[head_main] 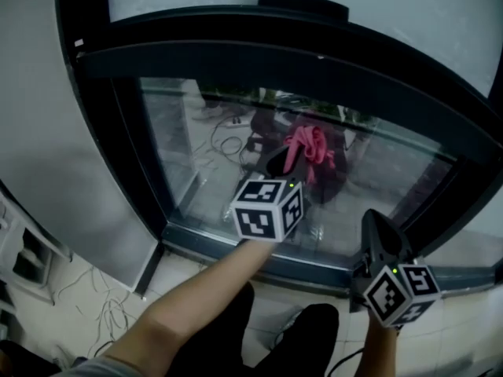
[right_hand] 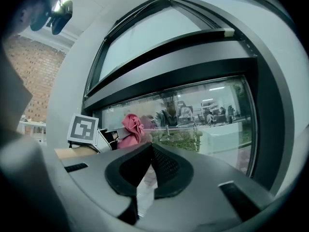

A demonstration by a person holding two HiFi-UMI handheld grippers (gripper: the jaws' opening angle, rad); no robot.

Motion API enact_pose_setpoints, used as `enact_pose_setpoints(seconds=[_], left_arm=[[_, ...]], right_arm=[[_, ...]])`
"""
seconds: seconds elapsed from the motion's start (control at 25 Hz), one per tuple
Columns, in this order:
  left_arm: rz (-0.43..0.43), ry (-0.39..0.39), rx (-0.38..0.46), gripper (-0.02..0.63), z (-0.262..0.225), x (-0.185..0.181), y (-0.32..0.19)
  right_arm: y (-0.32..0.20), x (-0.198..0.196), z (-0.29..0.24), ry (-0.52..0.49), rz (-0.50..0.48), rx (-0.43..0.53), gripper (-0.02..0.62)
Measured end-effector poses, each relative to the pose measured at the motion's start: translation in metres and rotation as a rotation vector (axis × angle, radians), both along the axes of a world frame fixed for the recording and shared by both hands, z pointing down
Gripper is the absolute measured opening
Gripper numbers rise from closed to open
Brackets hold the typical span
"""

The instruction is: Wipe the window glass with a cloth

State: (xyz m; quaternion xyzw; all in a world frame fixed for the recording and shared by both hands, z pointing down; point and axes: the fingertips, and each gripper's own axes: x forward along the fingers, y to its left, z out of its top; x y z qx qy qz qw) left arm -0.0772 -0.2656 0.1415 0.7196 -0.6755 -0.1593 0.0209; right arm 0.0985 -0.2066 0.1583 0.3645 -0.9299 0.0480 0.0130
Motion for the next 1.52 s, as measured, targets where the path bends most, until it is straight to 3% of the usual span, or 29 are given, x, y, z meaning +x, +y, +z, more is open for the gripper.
enact_pose_setpoints(seconds=[0.92, 1.52], left_arm=[[-0.291, 0.009, -0.018, 0.058, -0.004, -0.212, 0.079], [-0.425, -0.017, -0.043, 0.058, -0.001, -0.317, 0.114]], right_arm=[[0.031, -0.175, 0.009, 0.001, -0.267, -0.026, 0.005], [0.054, -0.263, 0.022, 0.022, -0.383, -0.052, 0.005]])
